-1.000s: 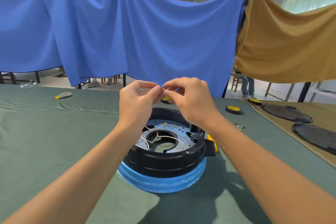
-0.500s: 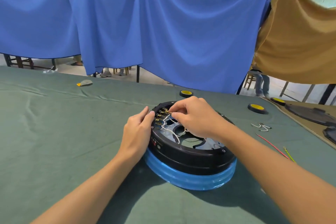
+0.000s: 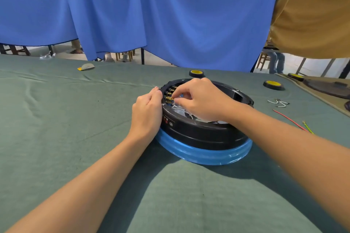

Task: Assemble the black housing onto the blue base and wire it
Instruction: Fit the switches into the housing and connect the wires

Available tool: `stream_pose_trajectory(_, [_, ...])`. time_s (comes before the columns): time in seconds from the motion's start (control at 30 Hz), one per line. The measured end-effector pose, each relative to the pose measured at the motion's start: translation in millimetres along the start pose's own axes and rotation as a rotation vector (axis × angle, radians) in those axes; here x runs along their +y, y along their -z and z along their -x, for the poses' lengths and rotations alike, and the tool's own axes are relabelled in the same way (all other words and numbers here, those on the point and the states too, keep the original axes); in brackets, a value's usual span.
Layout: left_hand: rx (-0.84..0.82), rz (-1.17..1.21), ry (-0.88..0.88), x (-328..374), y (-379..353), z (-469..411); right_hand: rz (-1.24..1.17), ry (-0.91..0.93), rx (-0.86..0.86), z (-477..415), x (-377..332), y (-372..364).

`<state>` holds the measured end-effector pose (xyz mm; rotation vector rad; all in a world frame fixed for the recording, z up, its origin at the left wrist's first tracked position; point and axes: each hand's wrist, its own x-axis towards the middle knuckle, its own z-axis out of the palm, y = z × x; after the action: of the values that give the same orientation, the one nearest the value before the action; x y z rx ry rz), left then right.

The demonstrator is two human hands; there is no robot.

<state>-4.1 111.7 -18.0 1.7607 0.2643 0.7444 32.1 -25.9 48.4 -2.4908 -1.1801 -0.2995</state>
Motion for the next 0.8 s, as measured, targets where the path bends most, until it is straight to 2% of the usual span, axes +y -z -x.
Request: stream_pose_trajectory(0.8, [-0.015,-0.062,-0.075,-1.3,0.9,-1.8,0.065,0.056,-0.006,1.3,-0.7,-0.2])
